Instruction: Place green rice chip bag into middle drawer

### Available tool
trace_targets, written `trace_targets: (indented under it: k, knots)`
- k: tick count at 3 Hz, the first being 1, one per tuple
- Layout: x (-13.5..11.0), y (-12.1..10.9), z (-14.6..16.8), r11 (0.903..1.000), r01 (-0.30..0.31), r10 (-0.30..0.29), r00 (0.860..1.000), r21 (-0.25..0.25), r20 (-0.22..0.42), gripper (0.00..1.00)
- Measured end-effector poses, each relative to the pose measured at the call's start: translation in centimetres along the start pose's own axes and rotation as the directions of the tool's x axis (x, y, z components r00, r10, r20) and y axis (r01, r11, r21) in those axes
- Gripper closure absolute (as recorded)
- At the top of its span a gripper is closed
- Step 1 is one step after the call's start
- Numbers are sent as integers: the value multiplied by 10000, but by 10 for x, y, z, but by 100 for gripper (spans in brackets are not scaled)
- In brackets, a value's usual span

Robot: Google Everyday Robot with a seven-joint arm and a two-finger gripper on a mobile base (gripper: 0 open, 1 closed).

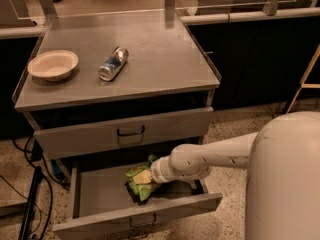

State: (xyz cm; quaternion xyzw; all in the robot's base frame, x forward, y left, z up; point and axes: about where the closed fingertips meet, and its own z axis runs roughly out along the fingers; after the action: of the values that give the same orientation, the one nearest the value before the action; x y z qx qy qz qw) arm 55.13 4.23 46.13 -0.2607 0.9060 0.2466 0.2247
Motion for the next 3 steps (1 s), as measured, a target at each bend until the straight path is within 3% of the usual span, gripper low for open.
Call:
trace_targets:
  k: [3]
  knots:
    - [7,-20,34,9974,-652,659,9976,292,-224,100]
